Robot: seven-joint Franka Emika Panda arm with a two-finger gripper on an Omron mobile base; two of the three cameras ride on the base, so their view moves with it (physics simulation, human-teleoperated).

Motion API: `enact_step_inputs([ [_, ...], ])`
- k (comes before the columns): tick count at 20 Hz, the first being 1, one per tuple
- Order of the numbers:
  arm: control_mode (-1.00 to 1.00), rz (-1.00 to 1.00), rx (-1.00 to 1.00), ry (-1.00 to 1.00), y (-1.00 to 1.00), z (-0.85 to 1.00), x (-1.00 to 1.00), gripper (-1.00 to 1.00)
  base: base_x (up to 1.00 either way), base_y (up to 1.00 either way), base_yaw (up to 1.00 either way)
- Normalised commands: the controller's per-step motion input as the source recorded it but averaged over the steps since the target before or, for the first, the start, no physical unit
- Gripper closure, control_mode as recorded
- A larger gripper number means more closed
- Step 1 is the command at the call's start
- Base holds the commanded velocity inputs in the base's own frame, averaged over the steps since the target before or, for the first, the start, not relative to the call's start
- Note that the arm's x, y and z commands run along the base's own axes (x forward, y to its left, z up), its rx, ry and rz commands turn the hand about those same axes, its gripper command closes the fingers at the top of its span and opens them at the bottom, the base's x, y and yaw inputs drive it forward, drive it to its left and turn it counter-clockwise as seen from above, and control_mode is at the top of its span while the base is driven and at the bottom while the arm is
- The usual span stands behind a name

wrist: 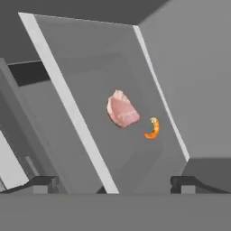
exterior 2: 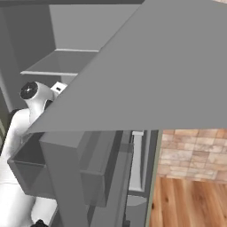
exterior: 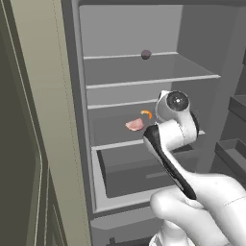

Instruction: Transport the steak and lime to the fridge. Place the steak on the rack containing meat and place the lime on the rack containing the vegetable, ensuring meats and vegetables are on different racks.

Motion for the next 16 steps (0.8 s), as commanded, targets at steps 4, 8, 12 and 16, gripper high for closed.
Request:
enact_step_inputs([
  [4, -1.00, 0.00, 0.06, -0.02, -0.25, 0.14, -1.00, -1.00, 0.00, 0.00, 0.00],
  [8, -1.00, 0.00, 0.05, -0.08, -0.10, 0.28, -1.00, -1.00, 0.00, 0.00, 0.00],
  [12, -1.00, 0.00, 0.00, -0.01, 0.00, 0.40, -1.00, -1.00, 0.00, 0.00, 0.00],
  [16, -1.00, 0.00, -0.02, -0.09, 0.00, 0.31, -0.99, -1.00, 0.00, 0.00, 0.00],
])
